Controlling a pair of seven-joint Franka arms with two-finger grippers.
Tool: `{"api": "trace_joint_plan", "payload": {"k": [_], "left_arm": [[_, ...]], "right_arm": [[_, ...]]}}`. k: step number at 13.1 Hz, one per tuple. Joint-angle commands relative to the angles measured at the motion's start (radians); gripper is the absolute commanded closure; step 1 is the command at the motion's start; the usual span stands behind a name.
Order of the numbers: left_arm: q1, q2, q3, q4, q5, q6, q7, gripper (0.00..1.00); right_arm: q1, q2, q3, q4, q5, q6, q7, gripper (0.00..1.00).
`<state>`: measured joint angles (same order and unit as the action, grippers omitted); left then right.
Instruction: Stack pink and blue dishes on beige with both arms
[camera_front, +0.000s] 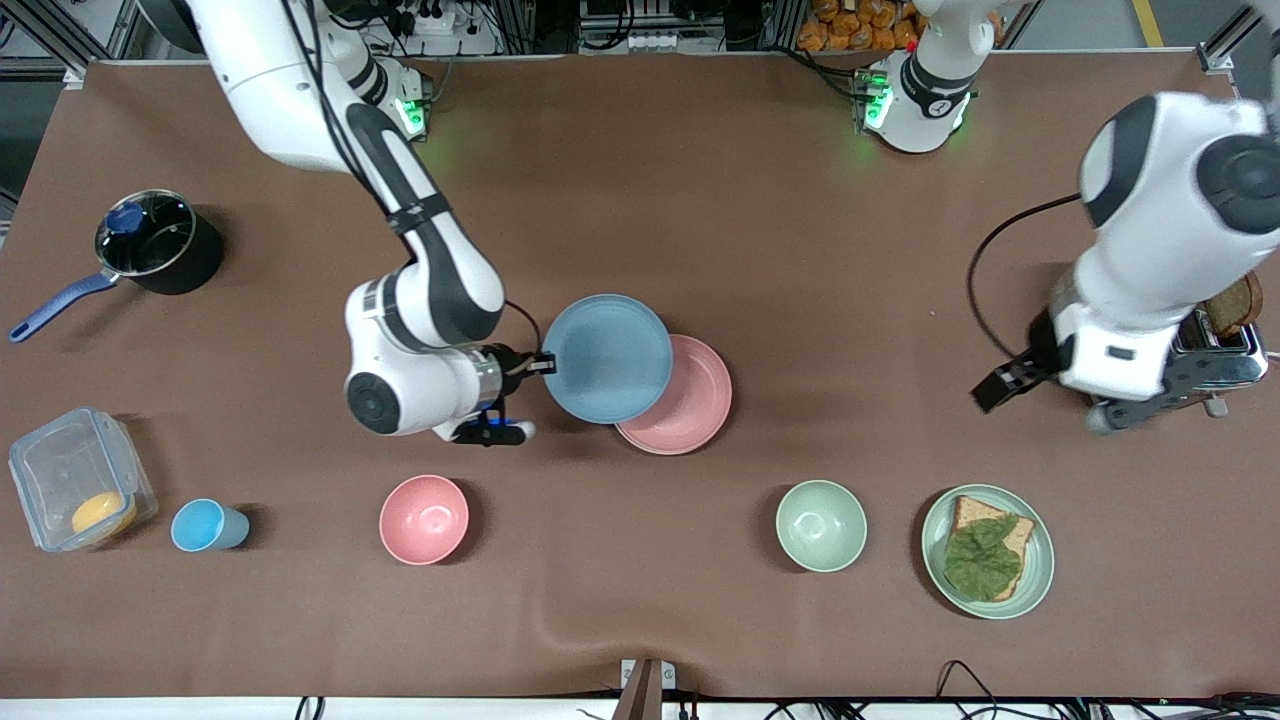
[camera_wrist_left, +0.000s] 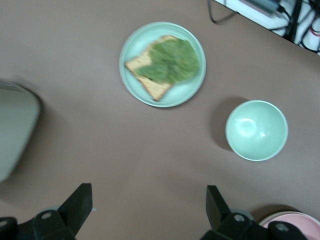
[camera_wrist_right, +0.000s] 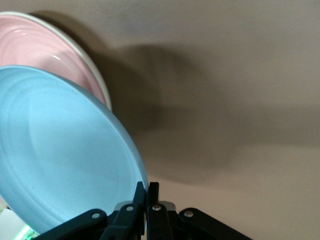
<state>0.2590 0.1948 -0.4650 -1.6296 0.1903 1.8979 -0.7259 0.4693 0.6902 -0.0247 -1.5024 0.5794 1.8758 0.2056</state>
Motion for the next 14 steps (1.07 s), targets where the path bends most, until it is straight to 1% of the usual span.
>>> {"api": "trace_joint_plan", "payload": {"k": [1, 2, 5, 9, 11, 13, 14], "left_arm": [[0.026, -0.002, -0.011, 0.083, 0.023, -0.112, 0.107, 0.00], [0.025, 0.006, -0.007, 0.121, 0.014, -0.144, 0.159, 0.00], [0.055, 0.008, -0.009, 0.132, 0.015, -0.148, 0.239, 0.00], [0.065, 0.009, -0.004, 0.166, 0.023, -0.148, 0.428, 0.00], [0.086, 0.006, -0.006, 0.166, 0.017, -0.148, 0.442, 0.00], [0.079, -0.012, -0.006, 0.168, 0.011, -0.154, 0.445, 0.00], [0.063, -0.017, 0.014, 0.169, 0.005, -0.183, 0.451, 0.00]], "right_arm": [[0.048, 0.032, -0.012, 0.018, 0.069, 0.048, 0.020, 1.00], [0.060, 0.041, -0.012, 0.019, 0.080, 0.077, 0.021, 1.00], [0.089, 0.077, -0.012, 0.025, 0.109, 0.164, 0.020, 1.00], [0.097, 0.106, -0.012, 0.048, 0.144, 0.183, 0.021, 1.00], [0.095, 0.114, -0.012, 0.062, 0.146, 0.183, 0.021, 1.00], [0.095, 0.130, -0.012, 0.085, 0.146, 0.184, 0.021, 1.00], [0.095, 0.138, -0.012, 0.093, 0.146, 0.195, 0.021, 1.00]]}}
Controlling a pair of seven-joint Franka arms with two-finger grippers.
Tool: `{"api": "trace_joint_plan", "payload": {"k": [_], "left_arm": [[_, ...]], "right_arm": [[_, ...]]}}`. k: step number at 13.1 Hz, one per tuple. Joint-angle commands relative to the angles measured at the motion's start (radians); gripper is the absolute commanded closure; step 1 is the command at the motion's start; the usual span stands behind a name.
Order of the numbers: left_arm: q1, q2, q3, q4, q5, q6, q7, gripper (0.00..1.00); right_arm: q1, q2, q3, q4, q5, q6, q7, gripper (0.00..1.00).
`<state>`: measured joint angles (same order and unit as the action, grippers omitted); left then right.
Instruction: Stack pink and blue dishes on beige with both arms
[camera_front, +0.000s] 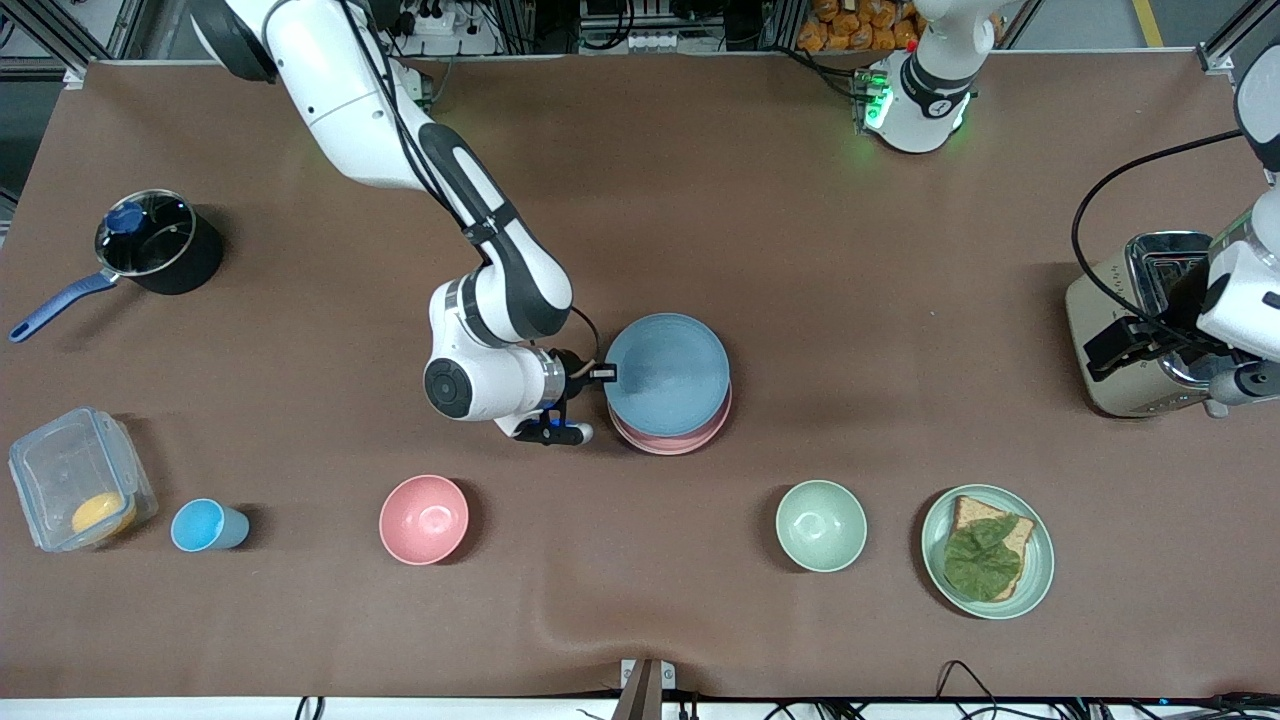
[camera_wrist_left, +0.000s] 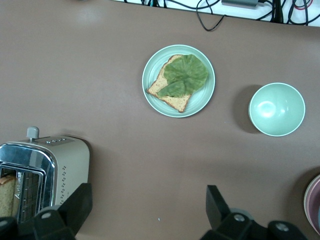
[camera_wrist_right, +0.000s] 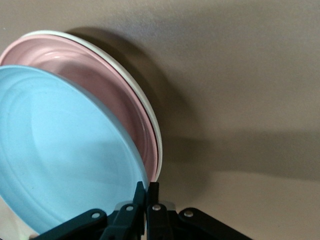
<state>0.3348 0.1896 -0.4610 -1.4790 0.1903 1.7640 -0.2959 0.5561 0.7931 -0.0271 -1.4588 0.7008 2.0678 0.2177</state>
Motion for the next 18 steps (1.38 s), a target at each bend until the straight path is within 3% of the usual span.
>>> {"api": "trace_joint_plan", "payload": {"k": [1, 3, 4, 5, 9, 11, 15, 18], "left_arm": [[-0.049, -0.031, 0.048, 0.017, -0.027, -0.057, 0.027, 0.00], [-0.141, -0.039, 0.171, 0.017, -0.083, -0.058, 0.055, 0.00], [-0.175, -0.056, 0.223, 0.010, -0.110, -0.060, 0.081, 0.00], [-0.204, -0.074, 0.272, -0.004, -0.153, -0.061, 0.086, 0.00], [-0.325, -0.116, 0.412, -0.044, -0.184, -0.115, 0.107, 0.00], [-0.323, -0.116, 0.412, -0.049, -0.186, -0.129, 0.158, 0.00], [-0.318, -0.117, 0.410, -0.052, -0.198, -0.141, 0.159, 0.00], [-0.318, -0.119, 0.409, -0.046, -0.198, -0.149, 0.164, 0.00]], "right_arm": [[0.010, 0.043, -0.008, 0.051, 0.025, 0.015, 0.009, 1.00], [0.015, 0.048, -0.008, 0.052, 0.026, 0.031, 0.009, 0.98], [0.016, 0.048, -0.008, 0.052, 0.038, 0.040, 0.009, 0.44], [0.019, 0.048, -0.010, 0.051, 0.046, 0.044, 0.008, 0.00], [0.002, 0.026, -0.013, 0.058, 0.048, 0.034, 0.002, 0.00], [-0.028, 0.008, -0.014, 0.064, 0.043, 0.012, 0.000, 0.00], [-0.116, -0.017, -0.048, 0.110, 0.023, -0.179, 0.000, 0.00], [-0.127, -0.083, -0.140, 0.110, -0.119, -0.315, -0.008, 0.00]]}}
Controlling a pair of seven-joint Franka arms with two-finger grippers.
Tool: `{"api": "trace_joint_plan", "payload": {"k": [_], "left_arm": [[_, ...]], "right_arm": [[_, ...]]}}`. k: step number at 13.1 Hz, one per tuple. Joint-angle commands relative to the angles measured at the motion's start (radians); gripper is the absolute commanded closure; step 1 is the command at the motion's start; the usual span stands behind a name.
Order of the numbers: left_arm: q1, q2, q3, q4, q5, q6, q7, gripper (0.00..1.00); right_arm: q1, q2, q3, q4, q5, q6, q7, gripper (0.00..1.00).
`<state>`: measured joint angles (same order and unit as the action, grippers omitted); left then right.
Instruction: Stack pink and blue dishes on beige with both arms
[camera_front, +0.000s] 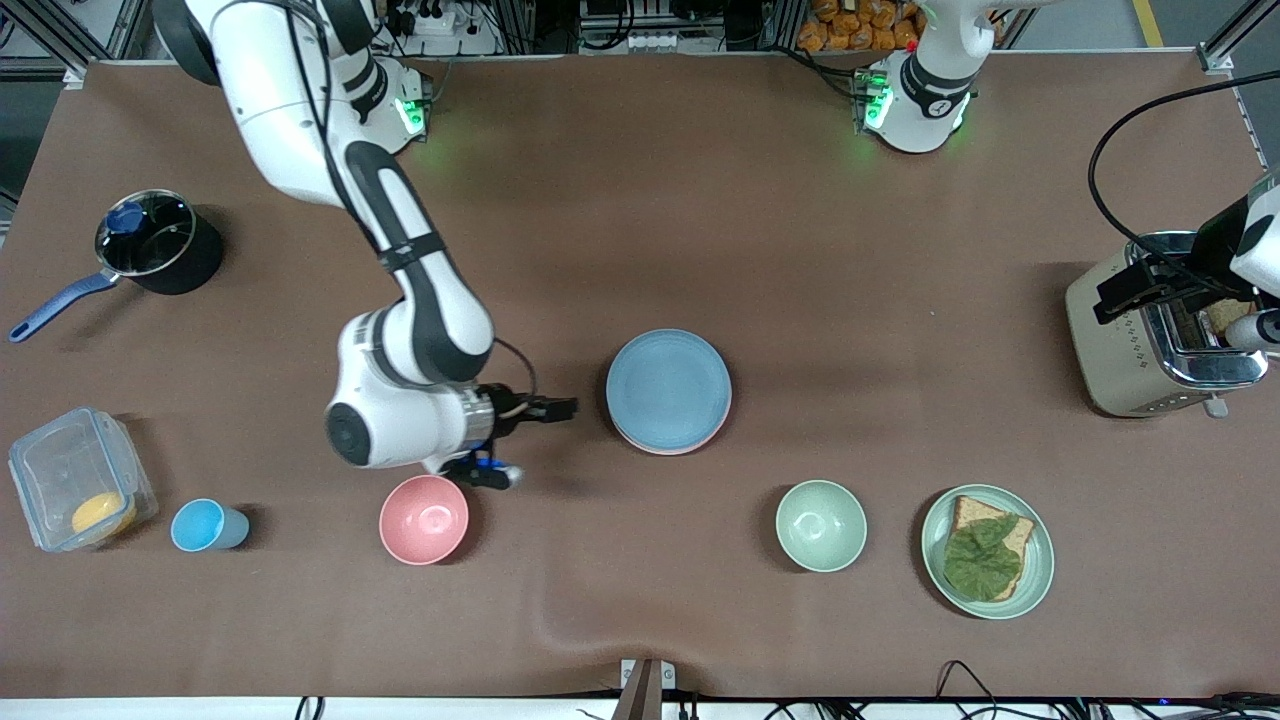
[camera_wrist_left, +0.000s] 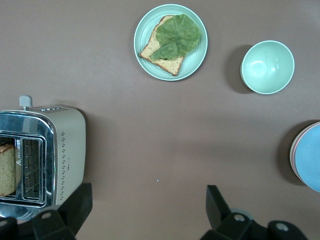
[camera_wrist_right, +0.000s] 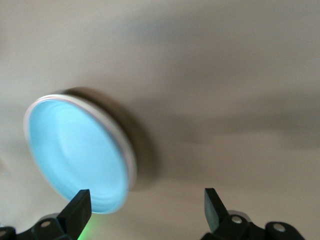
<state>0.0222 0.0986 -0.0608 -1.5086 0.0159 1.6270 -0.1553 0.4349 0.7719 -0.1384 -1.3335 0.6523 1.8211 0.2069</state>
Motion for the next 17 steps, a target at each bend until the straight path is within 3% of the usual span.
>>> {"api": "trace_joint_plan", "payload": {"k": [1, 5, 8, 10, 13, 14, 17], "left_arm": [[-0.005, -0.028, 0.007, -0.016, -0.022, -0.013, 0.023, 0.00], [-0.014, -0.026, 0.006, -0.008, -0.010, -0.019, 0.033, 0.00], [-0.019, -0.026, 0.004, 0.013, -0.010, -0.050, 0.033, 0.00], [-0.010, -0.040, -0.025, 0.010, -0.010, -0.071, 0.034, 0.00], [-0.010, -0.063, -0.036, -0.001, -0.010, -0.088, 0.025, 0.00], [-0.007, -0.066, -0.039, -0.002, -0.011, -0.091, 0.032, 0.00], [-0.007, -0.063, -0.039, 0.011, -0.019, -0.107, 0.031, 0.00]], "right_arm": [[-0.019, -0.080, -0.058, -0.015, -0.097, -0.121, 0.000, 0.00], [-0.068, -0.150, -0.162, -0.021, -0.206, -0.235, -0.099, 0.00], [-0.103, -0.222, -0.179, -0.036, -0.392, -0.240, -0.127, 0.00], [-0.175, -0.296, -0.129, -0.061, -0.457, -0.241, -0.127, 0.00], [-0.377, -0.431, 0.073, -0.110, -0.598, -0.243, -0.126, 0.00], [-0.412, -0.480, 0.101, -0.137, -0.614, -0.244, -0.126, 0.00], [-0.447, -0.623, 0.103, -0.196, -0.629, -0.253, -0.124, 0.00]]}}
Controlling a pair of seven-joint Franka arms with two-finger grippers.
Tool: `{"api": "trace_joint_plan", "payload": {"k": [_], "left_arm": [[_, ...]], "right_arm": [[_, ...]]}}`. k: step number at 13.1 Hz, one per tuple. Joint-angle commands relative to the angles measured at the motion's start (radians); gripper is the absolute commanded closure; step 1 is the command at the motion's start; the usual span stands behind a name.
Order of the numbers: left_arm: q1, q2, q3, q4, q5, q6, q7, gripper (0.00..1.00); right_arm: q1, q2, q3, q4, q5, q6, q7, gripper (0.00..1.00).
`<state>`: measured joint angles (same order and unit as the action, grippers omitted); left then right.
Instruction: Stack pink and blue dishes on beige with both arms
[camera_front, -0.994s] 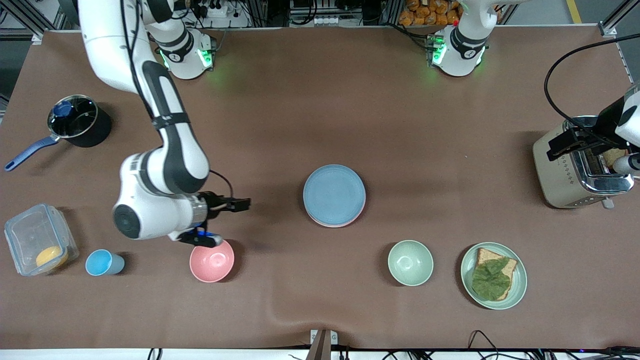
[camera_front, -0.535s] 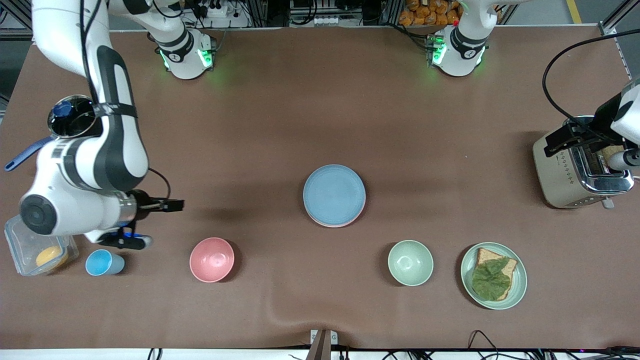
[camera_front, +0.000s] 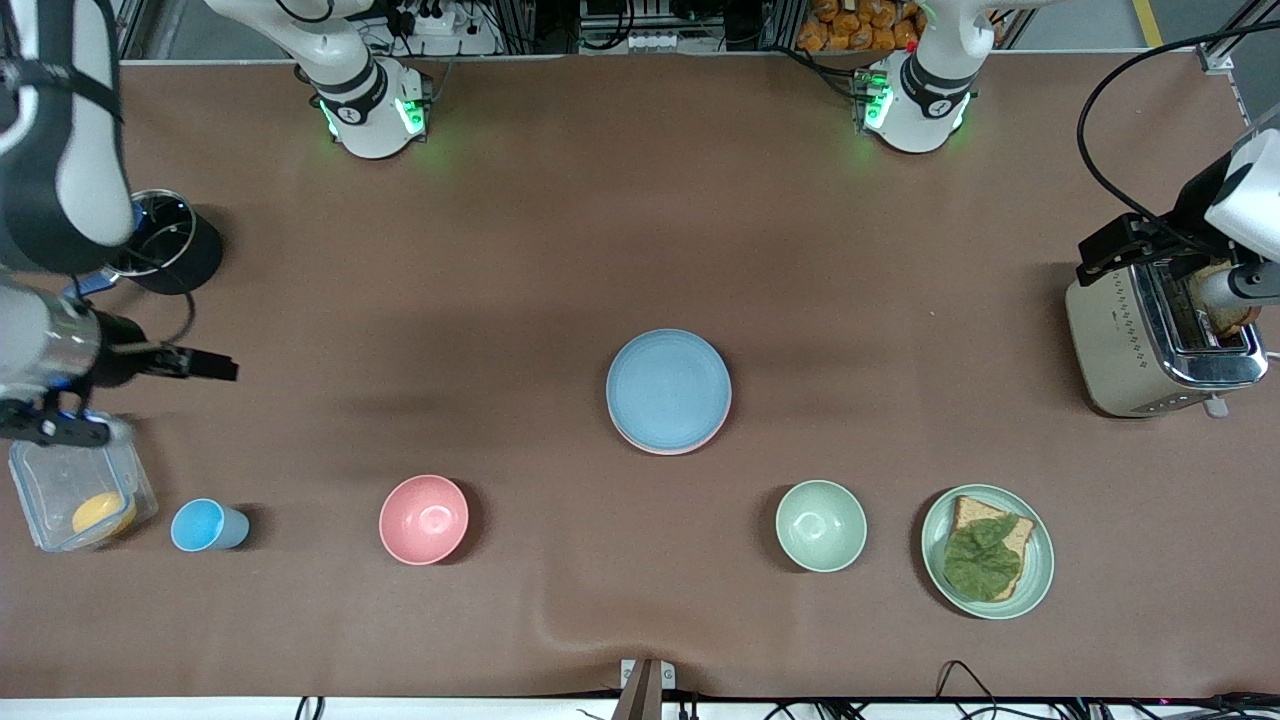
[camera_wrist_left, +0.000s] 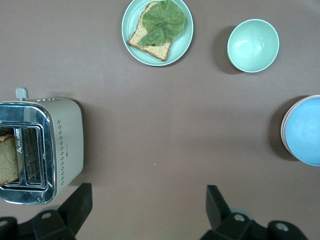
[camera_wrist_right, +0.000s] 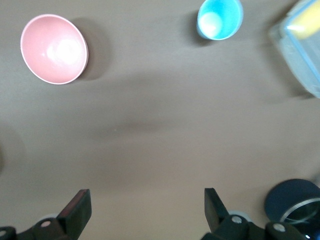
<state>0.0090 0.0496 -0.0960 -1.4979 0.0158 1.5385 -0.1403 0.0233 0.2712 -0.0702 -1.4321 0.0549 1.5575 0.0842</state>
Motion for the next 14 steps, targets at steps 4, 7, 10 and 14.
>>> {"api": "trace_joint_plan", "payload": {"k": [4, 7, 10, 14], "left_arm": [[0.006, -0.014, -0.004, 0.001, -0.025, -0.057, 0.018, 0.00], [0.008, -0.014, -0.004, 0.002, -0.022, -0.058, 0.018, 0.00], [0.011, -0.023, 0.004, 0.002, -0.022, -0.081, 0.018, 0.00], [0.008, -0.020, 0.005, 0.031, -0.013, -0.095, 0.016, 0.00]], "right_arm": [[-0.034, -0.210, 0.021, -0.090, -0.037, -0.066, -0.021, 0.00], [-0.022, -0.216, -0.002, -0.079, -0.044, -0.080, -0.030, 0.00], [-0.025, -0.214, 0.006, -0.080, -0.089, -0.080, -0.029, 0.00], [-0.017, -0.202, 0.006, -0.071, -0.084, -0.066, -0.027, 0.00]]}}
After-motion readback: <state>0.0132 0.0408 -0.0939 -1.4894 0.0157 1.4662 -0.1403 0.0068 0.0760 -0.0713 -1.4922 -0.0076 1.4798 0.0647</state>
